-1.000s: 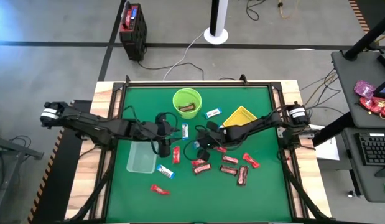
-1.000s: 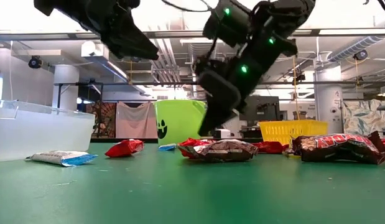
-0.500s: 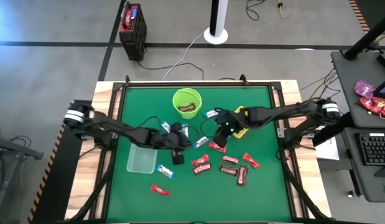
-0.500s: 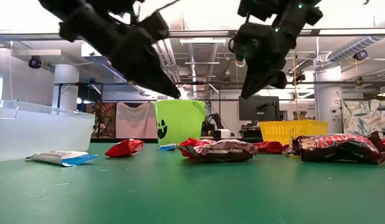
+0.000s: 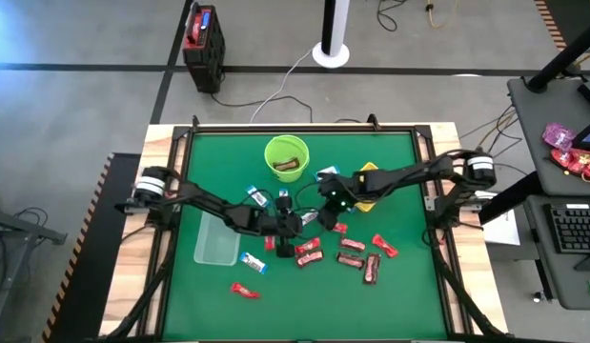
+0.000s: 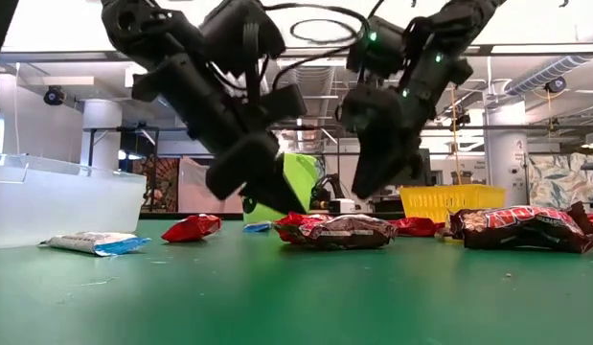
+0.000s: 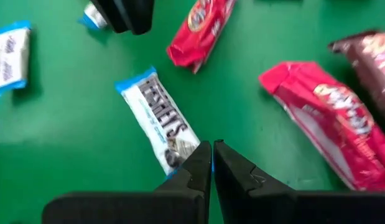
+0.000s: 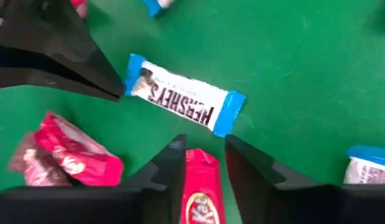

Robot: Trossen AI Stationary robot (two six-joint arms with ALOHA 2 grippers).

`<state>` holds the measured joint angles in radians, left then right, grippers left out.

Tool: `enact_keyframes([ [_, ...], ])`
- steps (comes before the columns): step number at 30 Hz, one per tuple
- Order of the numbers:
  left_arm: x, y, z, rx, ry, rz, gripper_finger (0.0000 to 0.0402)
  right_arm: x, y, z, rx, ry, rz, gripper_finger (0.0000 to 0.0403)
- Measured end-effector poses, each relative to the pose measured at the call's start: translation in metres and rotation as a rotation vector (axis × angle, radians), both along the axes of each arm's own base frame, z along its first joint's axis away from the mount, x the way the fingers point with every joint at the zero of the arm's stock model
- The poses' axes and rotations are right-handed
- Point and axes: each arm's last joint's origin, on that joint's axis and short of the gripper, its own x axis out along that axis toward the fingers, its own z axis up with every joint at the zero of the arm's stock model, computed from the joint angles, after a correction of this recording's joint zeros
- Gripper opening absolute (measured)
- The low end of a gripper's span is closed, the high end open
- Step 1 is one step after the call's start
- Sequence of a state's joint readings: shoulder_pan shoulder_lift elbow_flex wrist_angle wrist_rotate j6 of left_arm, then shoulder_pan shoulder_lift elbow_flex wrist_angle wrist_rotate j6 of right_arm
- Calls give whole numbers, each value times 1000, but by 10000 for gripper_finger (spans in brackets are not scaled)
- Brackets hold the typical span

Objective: Sort candy by brand, put in halloween buckets
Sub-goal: Put the white chocolate bar into the yellow bin

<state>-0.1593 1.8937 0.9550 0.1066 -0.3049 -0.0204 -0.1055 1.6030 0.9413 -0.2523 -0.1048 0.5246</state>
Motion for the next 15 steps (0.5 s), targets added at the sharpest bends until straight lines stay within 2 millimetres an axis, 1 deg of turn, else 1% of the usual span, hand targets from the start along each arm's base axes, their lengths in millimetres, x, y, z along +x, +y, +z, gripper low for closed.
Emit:
enact_keyframes([
  [4, 0, 4, -4, -2, 13, 15, 0, 5, -3, -8, 3, -7, -6, 152],
  [7, 0, 6, -5, -5, 20, 26, 0, 7, -5, -10, 6, -18, -9, 176],
  [11, -3, 9, -8, -4, 31, 35, 0, 8, -11, -12, 6, -20, -24, 197],
  [15, -4, 11, -10, -11, 37, 33, 0, 7, -13, -14, -9, -13, 8, 204],
])
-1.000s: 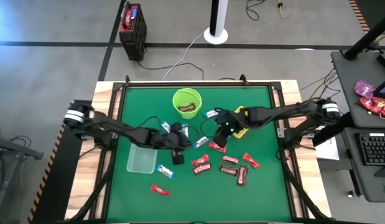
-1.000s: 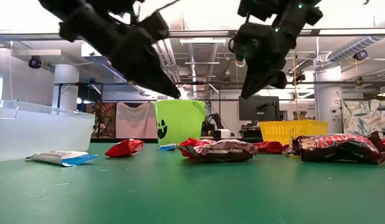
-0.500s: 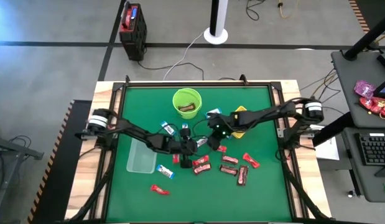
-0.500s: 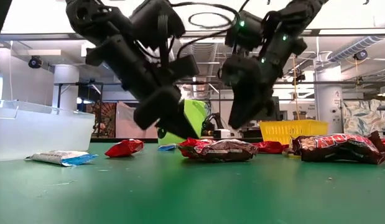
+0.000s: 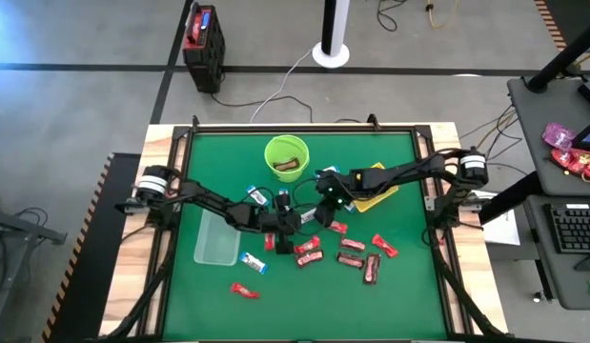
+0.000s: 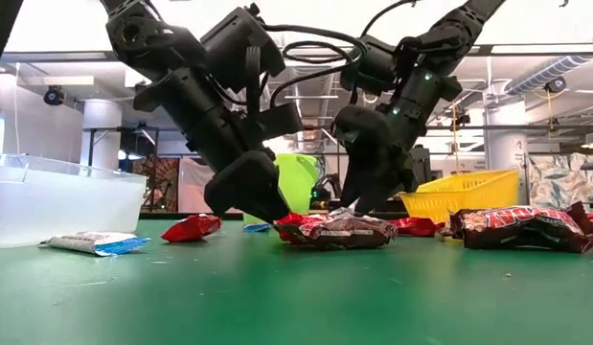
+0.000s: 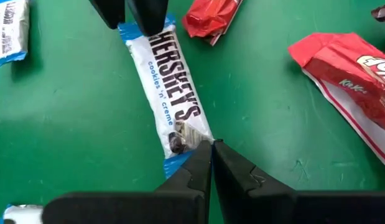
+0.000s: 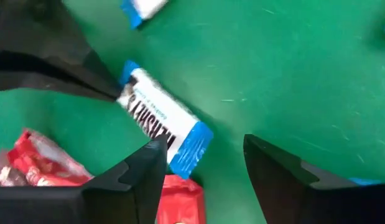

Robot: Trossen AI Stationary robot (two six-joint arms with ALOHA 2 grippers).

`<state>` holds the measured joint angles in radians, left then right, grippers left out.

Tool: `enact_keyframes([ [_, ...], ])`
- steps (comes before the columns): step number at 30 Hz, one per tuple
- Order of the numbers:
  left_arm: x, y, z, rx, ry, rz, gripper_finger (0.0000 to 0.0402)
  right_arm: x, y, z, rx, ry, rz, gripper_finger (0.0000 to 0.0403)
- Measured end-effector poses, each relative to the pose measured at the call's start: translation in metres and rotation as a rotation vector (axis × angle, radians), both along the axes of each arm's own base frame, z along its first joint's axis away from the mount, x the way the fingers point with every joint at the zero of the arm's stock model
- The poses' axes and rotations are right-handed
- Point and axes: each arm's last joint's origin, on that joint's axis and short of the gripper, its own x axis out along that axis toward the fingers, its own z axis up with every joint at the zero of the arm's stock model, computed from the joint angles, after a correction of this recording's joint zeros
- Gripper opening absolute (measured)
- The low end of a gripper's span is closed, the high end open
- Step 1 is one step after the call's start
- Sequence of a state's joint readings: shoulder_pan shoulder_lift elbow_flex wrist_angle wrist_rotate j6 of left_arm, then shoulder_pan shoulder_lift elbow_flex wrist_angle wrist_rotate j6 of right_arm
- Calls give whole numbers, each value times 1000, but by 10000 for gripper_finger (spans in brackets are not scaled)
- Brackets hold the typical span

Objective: Sort candy by brand, put in halloween buckets
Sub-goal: Put the white chocolate bar into the yellow bin

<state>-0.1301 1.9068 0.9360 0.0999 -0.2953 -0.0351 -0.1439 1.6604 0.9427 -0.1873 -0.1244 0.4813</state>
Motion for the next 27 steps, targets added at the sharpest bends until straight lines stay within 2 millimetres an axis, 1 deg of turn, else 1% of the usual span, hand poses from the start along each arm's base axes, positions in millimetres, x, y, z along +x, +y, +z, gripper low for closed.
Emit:
enact_keyframes([
  [12, 0, 3, -1, -8, -2, 3, 0, 8, -1, 18, -38, -17, 79, 206],
  [14, 0, 3, -1, -8, -1, 2, 0, 9, -1, 20, -68, -8, 127, 206],
  [17, 0, 3, -1, -8, -1, 2, 0, 9, 2, 22, -143, 7, 245, 206],
  [19, 0, 3, -1, -8, -1, 2, 0, 9, 2, 23, -162, 16, 277, 206],
  [24, 1, 2, -3, -10, -9, 5, 0, 11, -12, 30, -131, 11, 183, 206],
  [27, 2, 2, -5, -10, -16, 5, 0, 14, -14, 29, -105, 31, 175, 206],
])
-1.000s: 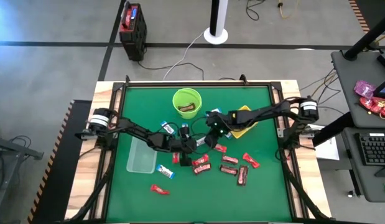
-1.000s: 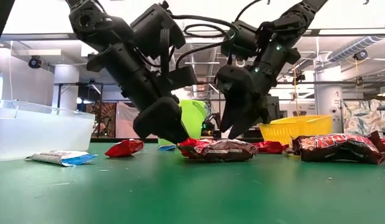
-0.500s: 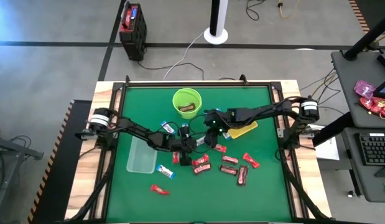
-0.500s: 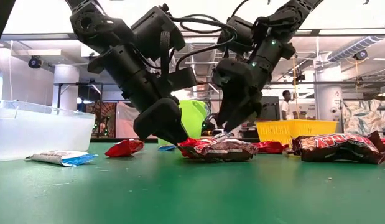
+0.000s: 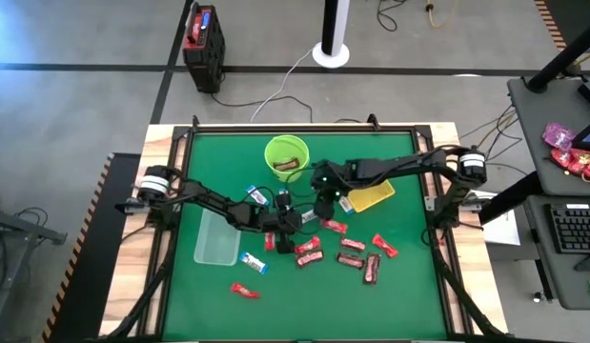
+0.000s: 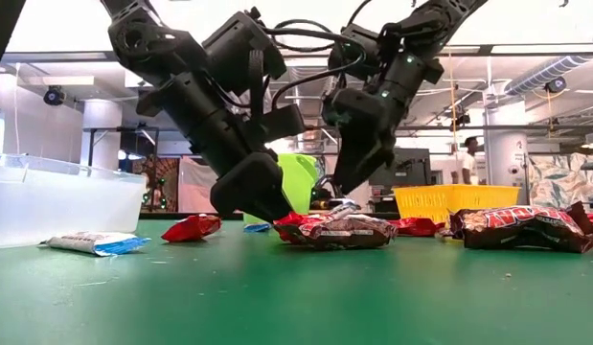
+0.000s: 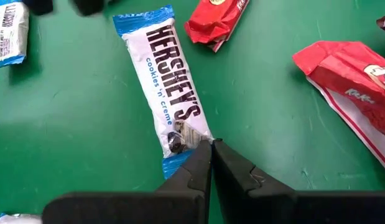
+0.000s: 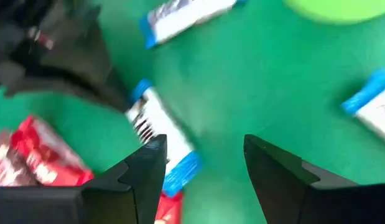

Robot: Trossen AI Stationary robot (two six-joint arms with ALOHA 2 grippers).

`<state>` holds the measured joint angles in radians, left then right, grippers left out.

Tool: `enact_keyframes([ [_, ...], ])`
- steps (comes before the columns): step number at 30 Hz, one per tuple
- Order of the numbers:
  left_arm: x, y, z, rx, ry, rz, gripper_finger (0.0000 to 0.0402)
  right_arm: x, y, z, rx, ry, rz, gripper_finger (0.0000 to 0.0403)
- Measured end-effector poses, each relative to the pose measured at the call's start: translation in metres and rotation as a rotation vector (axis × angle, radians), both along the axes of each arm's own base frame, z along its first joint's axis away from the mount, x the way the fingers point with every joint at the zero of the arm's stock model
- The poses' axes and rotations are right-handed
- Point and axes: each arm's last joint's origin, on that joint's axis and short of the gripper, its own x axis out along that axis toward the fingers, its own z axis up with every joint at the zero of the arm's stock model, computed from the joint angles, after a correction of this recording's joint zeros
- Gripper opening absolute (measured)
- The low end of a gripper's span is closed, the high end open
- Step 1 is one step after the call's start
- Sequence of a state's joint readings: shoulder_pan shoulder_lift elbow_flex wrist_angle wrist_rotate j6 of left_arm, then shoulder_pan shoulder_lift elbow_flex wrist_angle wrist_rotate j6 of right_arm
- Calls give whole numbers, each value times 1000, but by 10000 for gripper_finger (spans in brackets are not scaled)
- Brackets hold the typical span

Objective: Sort candy by brand, put in halloween buckets
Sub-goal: Put the white chocolate bar into the yellow bin

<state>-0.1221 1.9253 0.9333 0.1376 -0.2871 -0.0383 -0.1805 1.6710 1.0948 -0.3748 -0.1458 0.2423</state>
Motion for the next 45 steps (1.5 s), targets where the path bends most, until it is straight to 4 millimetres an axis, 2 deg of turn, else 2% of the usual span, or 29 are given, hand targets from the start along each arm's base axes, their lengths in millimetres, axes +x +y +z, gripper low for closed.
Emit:
enact_keyframes([
  [6, 0, 0, -1, 0, 1, 1, 0, 7, 3, -17, 12, 64, 59, 206],
  [11, 0, 1, -2, 0, 3, 1, 0, 13, 5, -20, 31, 72, 86, 205],
  [15, -1, 1, -2, -1, 4, 2, 0, 14, 6, -25, 82, 76, 111, 189],
  [19, 0, 1, -2, -1, -2, 2, 0, 14, 7, -27, 101, 81, 120, 145],
  [26, 1, 1, 0, 4, -35, 16, 0, 17, 7, -24, 99, 69, 127, 30],
  [28, 0, 1, 4, 18, -37, 30, 0, 17, 7, -23, 98, 69, 128, 24],
  [33, -7, 3, 29, 36, -50, 45, 0, 10, 8, -12, 101, 106, 124, 26],
  [38, -21, 3, 67, 64, -90, 69, 0, -3, 9, 21, 84, 72, 120, 25],
  [41, -34, 1, 89, 72, -108, 68, 0, -21, 10, 42, 16, 115, 61, 25],
  [45, -50, -3, 115, 57, -139, 60, 0, -57, 9, 65, -126, 276, -120, 24],
])
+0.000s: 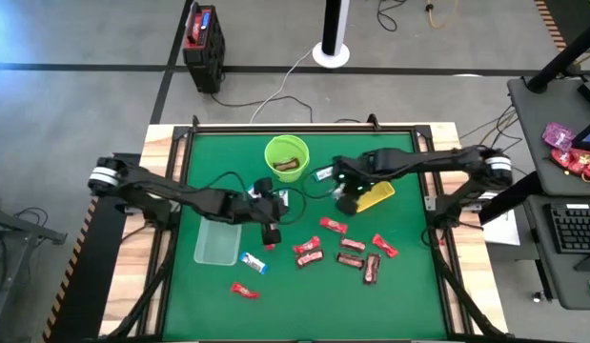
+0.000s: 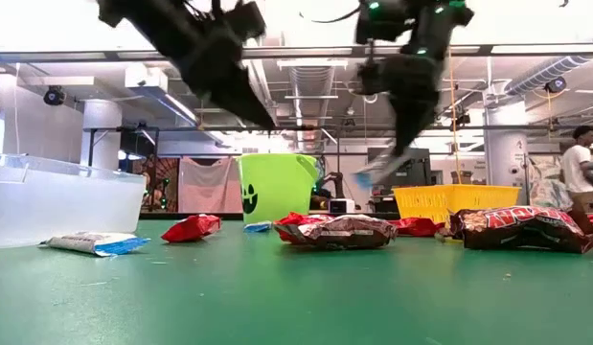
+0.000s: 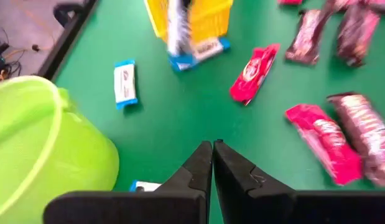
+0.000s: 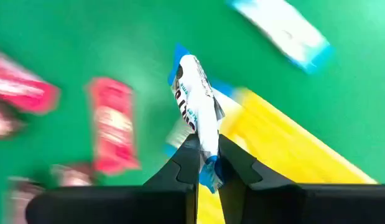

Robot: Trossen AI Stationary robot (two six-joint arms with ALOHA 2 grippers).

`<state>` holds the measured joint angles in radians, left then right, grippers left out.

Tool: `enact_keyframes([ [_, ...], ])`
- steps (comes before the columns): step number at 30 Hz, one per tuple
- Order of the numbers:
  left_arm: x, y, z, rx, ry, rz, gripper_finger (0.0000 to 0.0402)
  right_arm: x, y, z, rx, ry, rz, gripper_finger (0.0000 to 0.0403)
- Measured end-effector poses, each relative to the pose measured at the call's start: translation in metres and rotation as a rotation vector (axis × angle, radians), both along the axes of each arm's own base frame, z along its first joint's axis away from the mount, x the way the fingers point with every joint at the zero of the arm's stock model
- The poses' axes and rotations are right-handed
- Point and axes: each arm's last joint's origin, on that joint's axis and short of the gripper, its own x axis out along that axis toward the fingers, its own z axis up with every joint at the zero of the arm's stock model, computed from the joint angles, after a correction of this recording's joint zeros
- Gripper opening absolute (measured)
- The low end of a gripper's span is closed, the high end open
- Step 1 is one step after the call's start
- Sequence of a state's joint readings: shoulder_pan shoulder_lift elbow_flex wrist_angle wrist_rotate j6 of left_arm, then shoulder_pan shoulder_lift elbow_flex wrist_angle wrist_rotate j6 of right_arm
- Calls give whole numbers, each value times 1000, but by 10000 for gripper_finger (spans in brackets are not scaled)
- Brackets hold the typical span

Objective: Sort candy by brand, put in halloween buckets
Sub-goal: Put the white chocolate bar into the yellow bin, then put the red chocolate bar into the transparent bin

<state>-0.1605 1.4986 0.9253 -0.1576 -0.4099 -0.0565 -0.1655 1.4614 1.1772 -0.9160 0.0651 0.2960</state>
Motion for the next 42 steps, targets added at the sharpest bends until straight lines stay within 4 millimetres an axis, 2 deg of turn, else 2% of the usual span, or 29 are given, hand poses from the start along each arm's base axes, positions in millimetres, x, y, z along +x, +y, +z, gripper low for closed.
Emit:
enact_keyframes([
  [3, -10, -2, 14, -11, -25, -7, 0, -22, 0, 12, -87, 63, -151, 24],
  [6, -15, -4, 24, -17, -64, -17, 0, -35, 1, 16, -99, 74, -265, 29],
  [12, -20, -4, 32, -23, -92, -19, 0, -43, 2, 7, -96, 105, -276, 100],
  [17, -21, -4, 30, -19, -70, -19, 0, -43, 2, 5, -100, 109, -303, 157],
  [21, -23, -3, 29, -19, -47, -15, 0, -41, 3, 10, -103, 59, -300, 180],
  [25, -24, -3, 26, -28, -24, -3, 0, -35, 11, 13, -108, -42, -257, 186],
  [33, -23, -4, 16, -30, 40, -4, 0, -19, 40, 17, -122, -233, -76, 183],
  [38, -31, -11, 5, -396, 139, 68, 0, -16, 51, 18, -133, -268, -30, 183],
  [42, -30, -14, 0, -754, 145, 317, 0, -16, 53, 17, -136, -265, -17, 183],
])
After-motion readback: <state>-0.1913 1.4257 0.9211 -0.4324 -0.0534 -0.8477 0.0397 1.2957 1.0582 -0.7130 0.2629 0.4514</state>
